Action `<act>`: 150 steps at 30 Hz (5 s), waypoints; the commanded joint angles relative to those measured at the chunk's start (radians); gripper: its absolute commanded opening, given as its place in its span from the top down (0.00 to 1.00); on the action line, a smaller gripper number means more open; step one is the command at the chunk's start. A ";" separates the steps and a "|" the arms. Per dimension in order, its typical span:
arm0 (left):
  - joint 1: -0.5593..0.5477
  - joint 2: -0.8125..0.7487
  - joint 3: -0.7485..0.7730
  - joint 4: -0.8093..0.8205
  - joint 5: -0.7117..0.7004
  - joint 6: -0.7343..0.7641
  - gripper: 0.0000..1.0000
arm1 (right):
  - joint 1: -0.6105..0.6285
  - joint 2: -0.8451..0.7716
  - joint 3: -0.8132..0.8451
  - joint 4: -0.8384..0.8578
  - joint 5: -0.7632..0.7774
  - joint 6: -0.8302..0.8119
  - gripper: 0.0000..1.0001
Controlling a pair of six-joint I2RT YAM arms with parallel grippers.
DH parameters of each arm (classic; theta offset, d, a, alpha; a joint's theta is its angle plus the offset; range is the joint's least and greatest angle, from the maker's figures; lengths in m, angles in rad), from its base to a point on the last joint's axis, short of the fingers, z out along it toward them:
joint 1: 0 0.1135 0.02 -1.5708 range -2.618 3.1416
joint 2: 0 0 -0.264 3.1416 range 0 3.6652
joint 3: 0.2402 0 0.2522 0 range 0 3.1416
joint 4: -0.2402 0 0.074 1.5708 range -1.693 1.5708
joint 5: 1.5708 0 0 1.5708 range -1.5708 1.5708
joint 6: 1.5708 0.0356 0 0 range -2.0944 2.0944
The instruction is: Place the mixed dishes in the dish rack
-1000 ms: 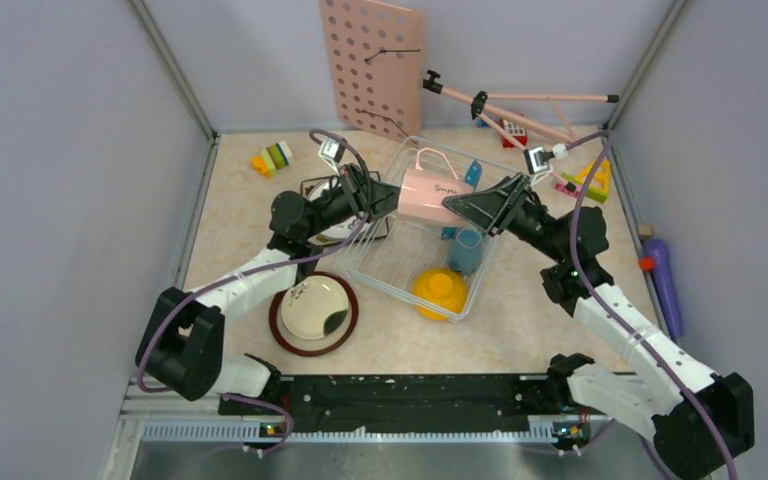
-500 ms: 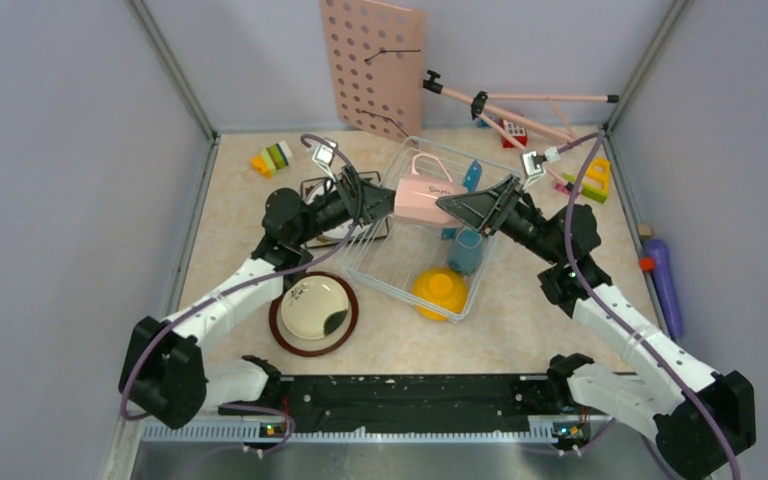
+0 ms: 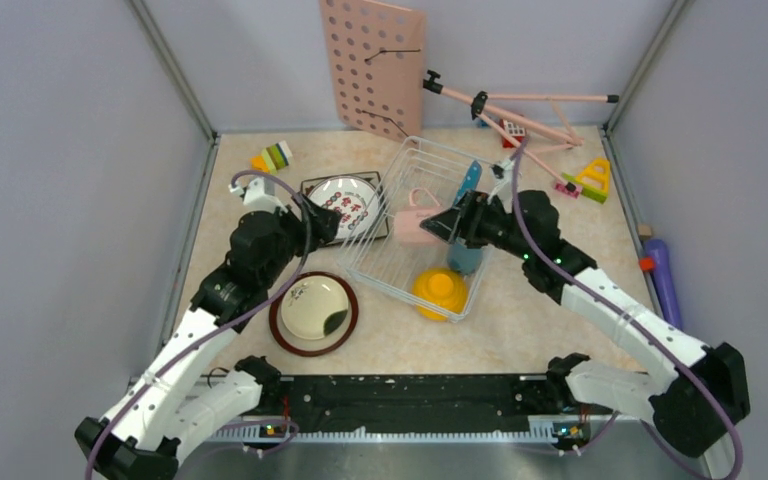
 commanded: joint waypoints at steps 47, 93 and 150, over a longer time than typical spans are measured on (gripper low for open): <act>0.002 0.097 -0.235 0.154 0.197 0.159 0.10 | 0.483 0.474 0.482 -0.545 0.561 -0.318 0.01; -0.215 0.062 -0.209 -0.071 0.269 0.063 0.40 | 0.465 0.041 0.273 -0.458 0.745 -0.322 0.03; 0.363 0.549 -0.057 0.245 0.114 -0.134 0.49 | 0.369 -0.044 0.158 -0.332 0.660 -0.394 0.04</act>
